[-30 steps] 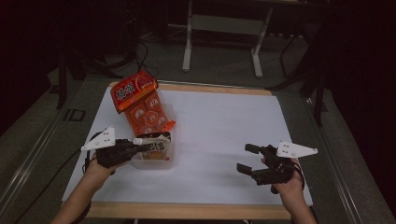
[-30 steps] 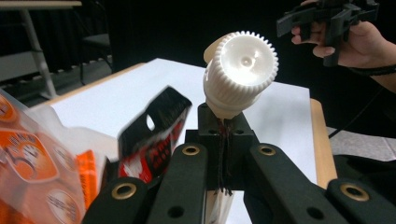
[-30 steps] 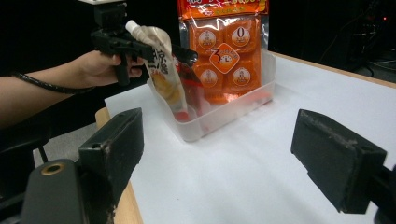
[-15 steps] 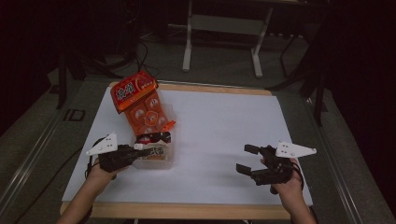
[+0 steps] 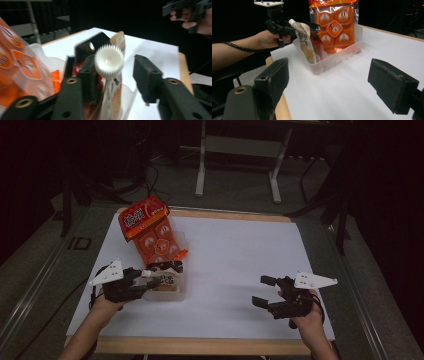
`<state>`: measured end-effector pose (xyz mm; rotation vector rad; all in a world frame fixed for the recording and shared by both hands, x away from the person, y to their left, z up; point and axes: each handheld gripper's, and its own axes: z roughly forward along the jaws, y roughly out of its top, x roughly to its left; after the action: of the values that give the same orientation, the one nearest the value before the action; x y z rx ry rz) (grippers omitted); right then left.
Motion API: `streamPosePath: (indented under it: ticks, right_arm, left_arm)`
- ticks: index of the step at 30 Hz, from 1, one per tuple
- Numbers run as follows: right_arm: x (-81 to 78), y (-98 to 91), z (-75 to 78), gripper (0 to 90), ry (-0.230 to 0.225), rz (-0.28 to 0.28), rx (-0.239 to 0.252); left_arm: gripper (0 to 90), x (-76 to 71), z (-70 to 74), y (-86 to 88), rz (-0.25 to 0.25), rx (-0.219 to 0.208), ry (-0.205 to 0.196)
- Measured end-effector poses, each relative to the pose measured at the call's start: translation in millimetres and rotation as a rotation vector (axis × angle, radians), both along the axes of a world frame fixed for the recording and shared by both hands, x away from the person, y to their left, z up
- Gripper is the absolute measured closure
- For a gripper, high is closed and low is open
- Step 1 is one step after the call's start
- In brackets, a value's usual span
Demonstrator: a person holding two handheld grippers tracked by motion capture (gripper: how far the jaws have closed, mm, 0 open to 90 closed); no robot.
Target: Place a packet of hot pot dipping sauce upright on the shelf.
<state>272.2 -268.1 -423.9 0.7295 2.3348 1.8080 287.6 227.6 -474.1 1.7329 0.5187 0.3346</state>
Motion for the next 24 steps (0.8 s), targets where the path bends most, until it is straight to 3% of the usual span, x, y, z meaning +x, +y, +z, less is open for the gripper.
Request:
streamPosePath:
  ticks: [2, 3, 5, 10, 13, 15, 18, 20, 24]
  right_arm:
    - [0.0, 0.1, -0.2, 17.0, 0.000, 0.000, -0.001]
    - [0.0, 0.4, -0.4, 17.0, 0.000, 0.002, -0.002]
    - [-0.1, 0.6, -0.7, 17.0, 0.001, 0.003, -0.003]
    - [-0.1, 1.2, -1.1, 17.0, 0.002, 0.004, -0.006]
    - [-0.1, 1.4, -1.1, 17.0, 0.004, 0.004, -0.006]
    - [-0.3, 1.6, -1.0, 17.0, 0.004, 0.005, -0.006]
    - [-0.7, 1.9, -1.1, 17.0, 0.003, 0.006, -0.005]
    - [-0.7, 2.0, -1.6, 17.0, 0.007, 0.007, -0.006]
    - [-0.2, 1.9, -2.6, 17.0, 0.008, 0.007, -0.005]
  left_arm:
    - [52.5, -0.3, 5.6, -0.6, 0.020, 0.008, 0.001]
    - [46.6, -0.6, 8.0, -1.3, 0.025, 0.013, -0.004]
    - [43.3, -1.3, 12.9, -2.3, 0.015, 0.012, -0.009]
    - [22.4, -3.9, 23.9, -11.4, 0.031, 0.032, 0.006]
    - [13.9, -6.8, 28.4, -18.0, 0.043, 0.018, 0.015]
    - [10.4, -9.4, 32.2, -22.7, 0.054, 0.034, -0.003]
    - [8.2, -12.3, 39.1, -26.9, 0.046, 0.017, -0.016]
    - [8.2, -14.7, 46.6, -30.7, 0.035, 0.002, -0.015]
    - [8.2, -17.8, 52.6, -37.9, 0.034, 0.016, -0.016]
